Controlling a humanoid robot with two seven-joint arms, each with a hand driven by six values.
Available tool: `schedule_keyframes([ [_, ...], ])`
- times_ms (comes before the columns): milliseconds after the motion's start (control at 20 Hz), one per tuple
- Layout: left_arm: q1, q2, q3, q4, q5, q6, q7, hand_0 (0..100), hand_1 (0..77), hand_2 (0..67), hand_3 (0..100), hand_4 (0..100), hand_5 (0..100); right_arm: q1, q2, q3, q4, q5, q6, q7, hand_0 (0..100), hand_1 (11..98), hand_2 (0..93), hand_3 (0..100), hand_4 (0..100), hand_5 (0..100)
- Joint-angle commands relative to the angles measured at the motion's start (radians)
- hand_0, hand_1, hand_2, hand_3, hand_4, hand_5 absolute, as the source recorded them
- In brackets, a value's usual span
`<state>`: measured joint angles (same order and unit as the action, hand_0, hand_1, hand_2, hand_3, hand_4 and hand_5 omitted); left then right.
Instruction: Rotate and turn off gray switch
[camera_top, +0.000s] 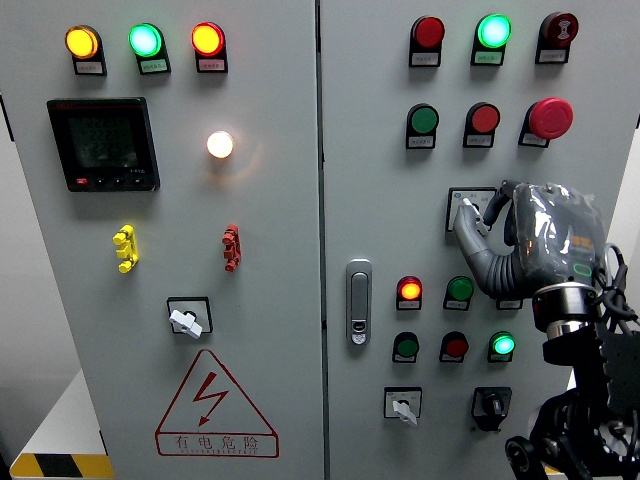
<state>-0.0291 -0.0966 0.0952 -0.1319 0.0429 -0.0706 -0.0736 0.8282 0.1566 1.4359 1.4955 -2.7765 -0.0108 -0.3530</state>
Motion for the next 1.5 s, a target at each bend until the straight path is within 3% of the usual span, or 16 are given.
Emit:
schedule_keyframes([
  [0,0.000,0.000,0.000,0.000,0.000,0.000,0.000,88,0.0,13.3,19,8,11,-0.001,0.0014,0.000,0.000,0.000,0.000,-0.001,64,36.4,69.1,96,100,94],
  [700,0.000,0.000,0.000,0.000,0.000,0.000,0.000,88,0.0,13.3,19,8,11,-0.001,0.0029,0.000,0.002,0.000,-0.009,-0.001,71,35.0,68.6,96,100,94],
  [1000,0.000,0.000,0.000,0.000,0.000,0.000,0.000,88,0.0,13.3,19,8,11,-0.004,0.0060,0.001,0.011,0.000,-0.017,0.002,75,31.4,61.5,95,100,94],
  [1450,0.000,0.000,0.000,0.000,0.000,0.000,0.000,88,0.0,13.3,19,8,11,-0.012,0.0060,0.003,0.031,0.001,-0.023,0.002,74,29.7,60.2,95,100,94],
])
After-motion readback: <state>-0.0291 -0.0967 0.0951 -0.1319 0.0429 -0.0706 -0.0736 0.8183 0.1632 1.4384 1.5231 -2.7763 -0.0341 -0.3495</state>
